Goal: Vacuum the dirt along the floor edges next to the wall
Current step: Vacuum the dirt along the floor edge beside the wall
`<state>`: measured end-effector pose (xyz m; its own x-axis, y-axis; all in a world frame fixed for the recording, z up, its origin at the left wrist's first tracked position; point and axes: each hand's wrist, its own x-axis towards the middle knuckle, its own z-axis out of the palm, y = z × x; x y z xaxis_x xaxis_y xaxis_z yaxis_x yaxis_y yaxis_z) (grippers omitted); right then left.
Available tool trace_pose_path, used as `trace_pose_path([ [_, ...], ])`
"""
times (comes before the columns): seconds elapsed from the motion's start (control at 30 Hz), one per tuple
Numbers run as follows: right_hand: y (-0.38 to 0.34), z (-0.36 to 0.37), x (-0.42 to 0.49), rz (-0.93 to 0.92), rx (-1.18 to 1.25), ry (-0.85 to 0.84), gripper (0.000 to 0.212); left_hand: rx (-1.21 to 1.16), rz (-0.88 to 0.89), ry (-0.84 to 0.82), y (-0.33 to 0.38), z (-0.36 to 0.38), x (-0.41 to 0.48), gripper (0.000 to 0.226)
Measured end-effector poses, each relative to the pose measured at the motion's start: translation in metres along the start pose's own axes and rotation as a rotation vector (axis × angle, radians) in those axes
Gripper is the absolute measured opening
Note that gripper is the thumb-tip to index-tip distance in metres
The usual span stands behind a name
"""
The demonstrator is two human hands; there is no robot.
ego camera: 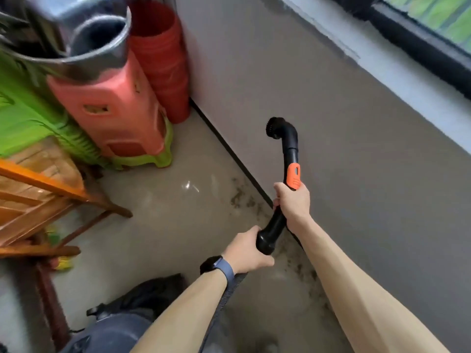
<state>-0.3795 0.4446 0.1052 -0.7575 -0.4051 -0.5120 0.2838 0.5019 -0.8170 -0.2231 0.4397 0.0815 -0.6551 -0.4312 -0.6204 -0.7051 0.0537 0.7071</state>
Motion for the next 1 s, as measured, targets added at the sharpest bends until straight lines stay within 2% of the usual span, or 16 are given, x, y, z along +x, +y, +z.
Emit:
trace_pose_path([
  [0.2,0.108,0.081,0.110,0.062,0.013,-0.023,0.019,0.057,-0.139,0.045,-0.104,0.006,0.121,0.038],
  [0.33,0.209,0.135,0.186,0.142,0.048,-0.013,0.021,0.048,-0.221,0.021,-0.195,0.025,0.201,0.034],
  [0.63,0.437,0.224,0.302,0.319,-0.032,-0.115,0.024,0.010,-0.421,-0.249,-0.365,0.091,0.339,0.042],
  [0.8,0.498,0.261,0.322,0.286,-0.063,-0.226,0.027,-0.027,-0.425,-0.251,-0.432,0.114,0.370,0.031],
  [1.0,0.539,0.286,0.327,0.273,-0.120,-0.212,0.035,-0.102,-0.443,-0.315,-0.482,0.119,0.387,0.027],
])
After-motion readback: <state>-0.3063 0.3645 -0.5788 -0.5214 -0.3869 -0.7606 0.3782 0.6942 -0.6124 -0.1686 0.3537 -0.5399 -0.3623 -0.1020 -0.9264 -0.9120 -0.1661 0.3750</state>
